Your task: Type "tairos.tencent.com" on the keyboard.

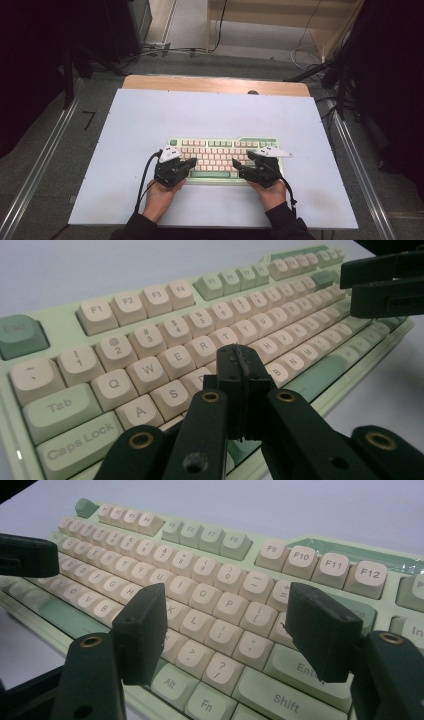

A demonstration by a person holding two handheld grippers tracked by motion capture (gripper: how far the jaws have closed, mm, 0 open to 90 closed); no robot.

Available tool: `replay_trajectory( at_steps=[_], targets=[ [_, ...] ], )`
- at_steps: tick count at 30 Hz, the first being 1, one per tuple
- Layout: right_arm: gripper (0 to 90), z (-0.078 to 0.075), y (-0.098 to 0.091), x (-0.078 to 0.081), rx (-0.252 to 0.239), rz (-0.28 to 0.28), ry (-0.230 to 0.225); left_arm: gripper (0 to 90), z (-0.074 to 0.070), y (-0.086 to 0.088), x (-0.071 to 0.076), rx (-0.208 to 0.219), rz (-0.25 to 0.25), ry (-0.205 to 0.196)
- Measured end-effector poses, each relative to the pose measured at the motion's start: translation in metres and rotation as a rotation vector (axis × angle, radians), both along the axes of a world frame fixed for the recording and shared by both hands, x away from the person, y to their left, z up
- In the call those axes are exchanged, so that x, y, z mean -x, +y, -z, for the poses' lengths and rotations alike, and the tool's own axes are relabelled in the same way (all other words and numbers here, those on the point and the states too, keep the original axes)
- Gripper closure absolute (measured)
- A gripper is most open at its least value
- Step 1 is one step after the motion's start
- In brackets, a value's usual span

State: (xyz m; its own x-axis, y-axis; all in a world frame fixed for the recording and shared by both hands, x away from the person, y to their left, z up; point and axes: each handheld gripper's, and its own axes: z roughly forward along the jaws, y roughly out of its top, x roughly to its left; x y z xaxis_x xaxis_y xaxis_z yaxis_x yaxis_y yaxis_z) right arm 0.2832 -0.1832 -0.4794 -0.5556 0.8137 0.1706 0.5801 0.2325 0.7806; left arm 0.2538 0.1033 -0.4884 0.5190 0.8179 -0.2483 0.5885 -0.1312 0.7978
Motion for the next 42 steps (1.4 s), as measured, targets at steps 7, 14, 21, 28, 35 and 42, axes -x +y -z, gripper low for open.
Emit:
replay_trajectory(
  at_steps=[7,14,21,28,35,42],
  targets=[
    [31.2,0.002,0.003,0.0,0.012,-0.013,0.006,90.0,0.004,-0.008,0.0,-0.027,0.018,0.015],
    [31.1,0.002,0.003,0.0,0.013,-0.012,0.005,90.0,0.007,-0.01,0.0,-0.044,0.021,0.027],
    [31.1,0.002,0.004,0.001,0.013,-0.013,0.006,90.0,0.007,-0.01,0.0,-0.041,0.018,0.027],
    [31.1,0.002,0.005,0.001,0.02,-0.017,0.007,90.0,0.009,-0.01,-0.002,-0.039,0.012,0.045],
    [31.2,0.002,0.004,0.001,0.013,-0.013,0.008,70.3,0.0,0.0,0.0,0.043,0.01,0.019],
    [31.1,0.001,0.004,0.001,0.014,-0.014,0.004,39.9,-0.006,0.014,0.0,0.064,-0.072,-0.035]
  ],
)
